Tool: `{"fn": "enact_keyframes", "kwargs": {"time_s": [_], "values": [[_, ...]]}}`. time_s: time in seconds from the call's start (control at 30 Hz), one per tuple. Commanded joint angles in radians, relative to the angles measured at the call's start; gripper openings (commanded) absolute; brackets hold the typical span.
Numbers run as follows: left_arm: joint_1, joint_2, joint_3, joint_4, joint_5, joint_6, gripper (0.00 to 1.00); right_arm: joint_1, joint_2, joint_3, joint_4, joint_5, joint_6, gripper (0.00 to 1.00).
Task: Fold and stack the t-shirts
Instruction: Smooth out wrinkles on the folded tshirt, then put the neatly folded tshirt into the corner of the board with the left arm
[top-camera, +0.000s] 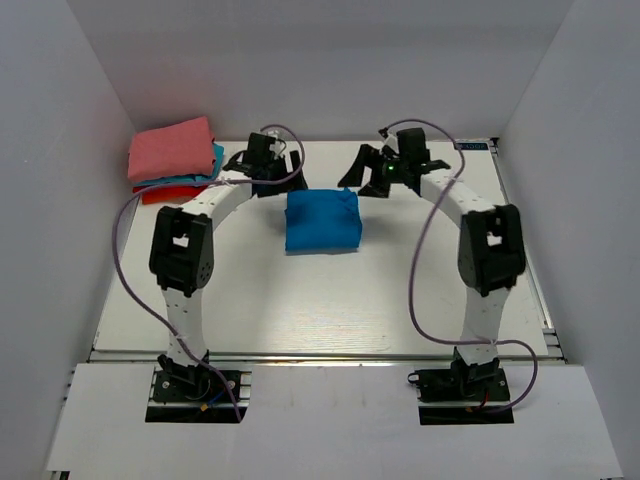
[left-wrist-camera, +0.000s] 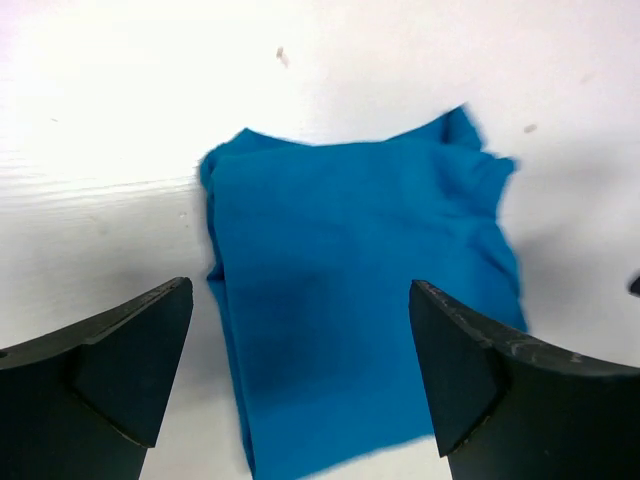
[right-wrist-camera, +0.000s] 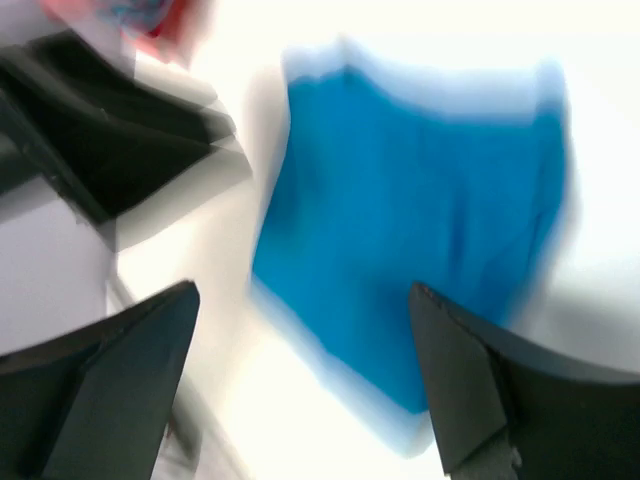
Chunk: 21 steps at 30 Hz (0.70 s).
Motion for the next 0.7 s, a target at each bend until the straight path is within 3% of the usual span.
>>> {"fn": "enact_keyframes", "kwargs": {"time_s": [0.0,0.2,0.37,0.67], "values": [[-0.013,-0.216,-0.053,-0.051,-0.081,0.029,1.00,0.000,-0.180,-0.069,0.045,0.059,-0.089,0.90],[-0.013,-0.295,-0.216,-0.072,-0.024,0.011,1.00,0.005,-0.425,-0.331,0.069,0.139,-0.090,0.90],[-0.022,-0.284,-0.354,0.015,-0.001,-0.002,1.00,0.005,-0.638,-0.515,0.034,0.246,-0.113,0.90],[-0.022,-0.134,-0.354,0.085,0.030,-0.011,1.00,0.002,-1.004,-0.695,-0.108,0.529,-0.142,0.90]]}}
